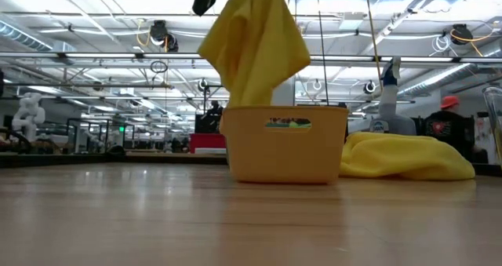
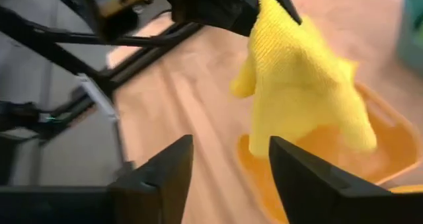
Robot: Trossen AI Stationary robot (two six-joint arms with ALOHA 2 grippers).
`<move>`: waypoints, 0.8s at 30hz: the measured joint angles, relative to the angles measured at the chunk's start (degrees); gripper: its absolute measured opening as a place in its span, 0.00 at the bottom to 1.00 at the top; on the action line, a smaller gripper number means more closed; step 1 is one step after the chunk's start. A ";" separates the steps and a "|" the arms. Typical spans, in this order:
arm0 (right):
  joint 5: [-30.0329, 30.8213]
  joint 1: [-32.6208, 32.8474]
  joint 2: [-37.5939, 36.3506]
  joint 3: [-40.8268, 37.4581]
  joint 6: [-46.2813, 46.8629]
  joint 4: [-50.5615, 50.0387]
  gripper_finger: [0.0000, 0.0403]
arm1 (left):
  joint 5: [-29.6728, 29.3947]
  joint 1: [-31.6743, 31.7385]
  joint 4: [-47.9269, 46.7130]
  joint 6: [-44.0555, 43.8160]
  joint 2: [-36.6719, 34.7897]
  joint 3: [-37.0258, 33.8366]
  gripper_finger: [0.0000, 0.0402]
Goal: Sort microfiber towel by color & place in baskets
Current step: Put the left yellow microfiber towel into the yellow bin
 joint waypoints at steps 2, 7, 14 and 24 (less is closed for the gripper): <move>2.47 -0.09 0.52 0.00 -3.09 -0.08 0.52 | 1.82 0.62 0.32 0.46 0.00 0.00 0.17; 9.22 -0.77 0.53 0.00 -10.54 1.14 0.58 | 7.24 0.50 4.07 4.86 -0.04 0.00 0.17; 3.63 -2.77 1.41 0.02 -25.78 0.78 0.62 | 12.32 -0.71 8.61 8.03 -0.17 0.00 0.17; -10.92 -4.77 5.82 -0.02 -27.89 8.88 0.28 | 14.90 -0.66 13.05 13.62 -0.17 0.00 0.07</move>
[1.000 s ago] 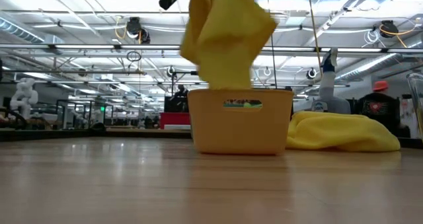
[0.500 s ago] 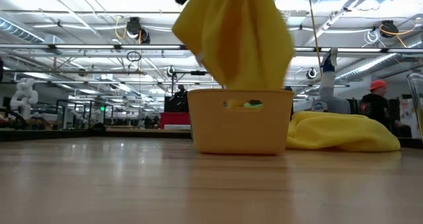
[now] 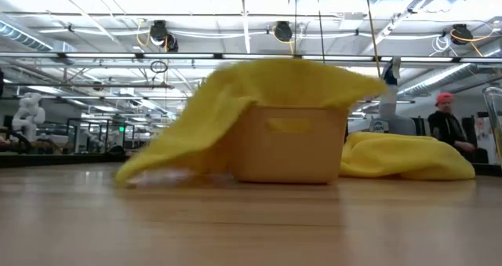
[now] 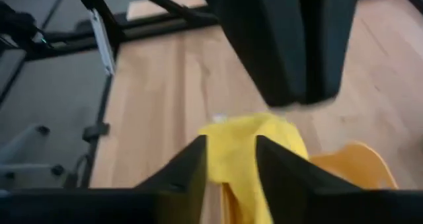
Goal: Sort microfiber towel by color & place in baskets
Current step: Put the left yellow microfiber towel into the yellow bin
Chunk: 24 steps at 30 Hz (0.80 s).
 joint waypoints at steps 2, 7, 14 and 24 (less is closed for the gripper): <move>0.19 -0.06 0.30 0.00 0.97 1.71 0.19 | 0.29 0.00 -0.25 -0.33 0.00 0.02 0.03; 3.11 -0.25 0.32 0.00 5.92 -2.29 0.02 | -0.72 0.53 -10.92 -8.28 -0.02 0.11 0.02; 2.61 0.54 -0.07 0.00 16.06 -9.27 0.10 | -6.03 0.94 -39.27 -15.25 -0.02 -0.43 0.19; 2.96 3.14 -0.07 -0.02 20.92 -7.75 0.13 | -6.05 0.98 -28.72 -14.48 -0.02 -11.93 0.74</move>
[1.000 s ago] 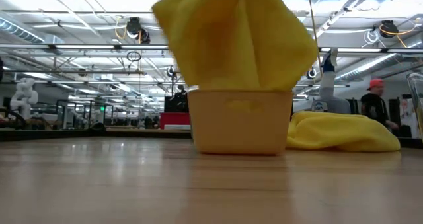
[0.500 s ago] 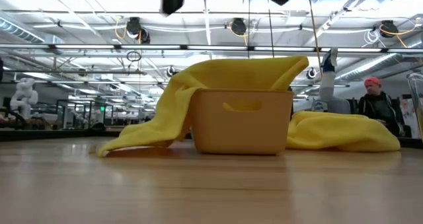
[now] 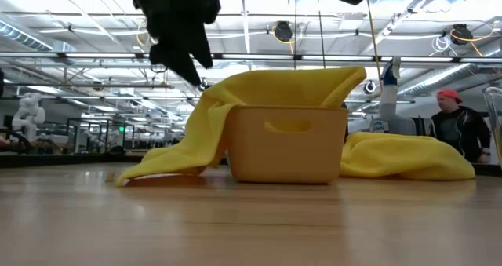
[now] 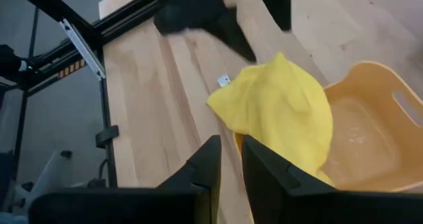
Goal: Sort microfiber towel by color & place in baskets
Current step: Put the left yellow microfiber towel into the yellow bin
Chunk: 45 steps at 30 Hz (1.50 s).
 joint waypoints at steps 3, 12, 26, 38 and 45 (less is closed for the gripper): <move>0.01 0.39 0.00 0.02 0.27 0.75 0.13 | 0.52 0.61 5.43 1.67 0.02 -4.07 0.77; -0.01 0.35 -0.02 0.01 2.58 2.74 0.13 | 1.82 1.53 18.06 7.73 0.02 -10.51 0.27; -0.07 -0.12 -0.02 0.00 4.12 8.23 0.14 | 4.79 -0.94 21.50 11.65 -9.36 1.73 0.01; 5.62 -4.00 -0.13 14.14 -2.64 11.38 0.42 | 4.18 -3.34 21.34 25.64 -12.22 15.47 0.01; 8.82 -3.78 -0.17 24.69 -13.29 2.52 0.57 | 4.39 -3.83 21.25 26.40 -12.17 18.48 0.01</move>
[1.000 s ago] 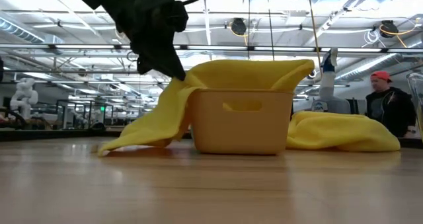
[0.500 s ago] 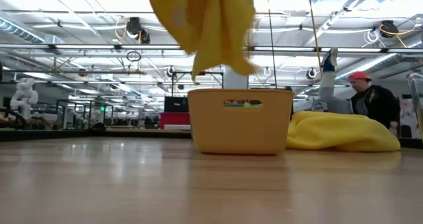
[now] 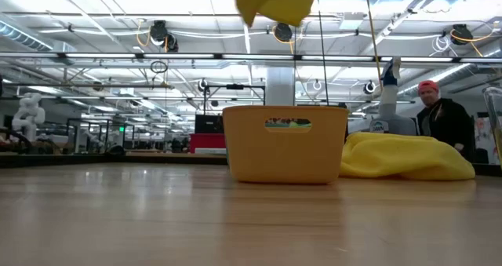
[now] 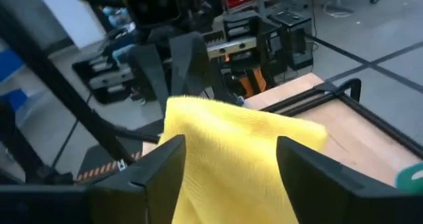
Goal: Sort microfiber towel by color & place in baskets
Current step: Put the left yellow microfiber towel into the yellow bin
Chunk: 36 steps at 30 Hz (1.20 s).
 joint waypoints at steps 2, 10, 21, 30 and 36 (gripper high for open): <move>-1.88 0.32 0.04 1.22 -1.17 -1.52 0.60 | 0.33 -0.19 0.03 0.17 -0.02 0.45 0.01; -4.56 1.70 0.16 3.35 4.42 -8.02 0.62 | 7.93 -2.14 2.03 0.37 -0.37 0.84 0.00; -7.55 4.30 8.61 3.35 11.39 -8.16 0.42 | 7.80 -2.18 2.34 1.95 -0.65 0.84 0.00; -7.20 4.93 12.47 3.31 5.69 10.68 0.04 | 2.42 0.25 4.05 5.02 -0.62 0.83 0.00; -8.08 3.04 11.63 3.25 3.68 15.93 0.12 | 6.19 0.51 10.16 6.50 -0.24 0.82 0.00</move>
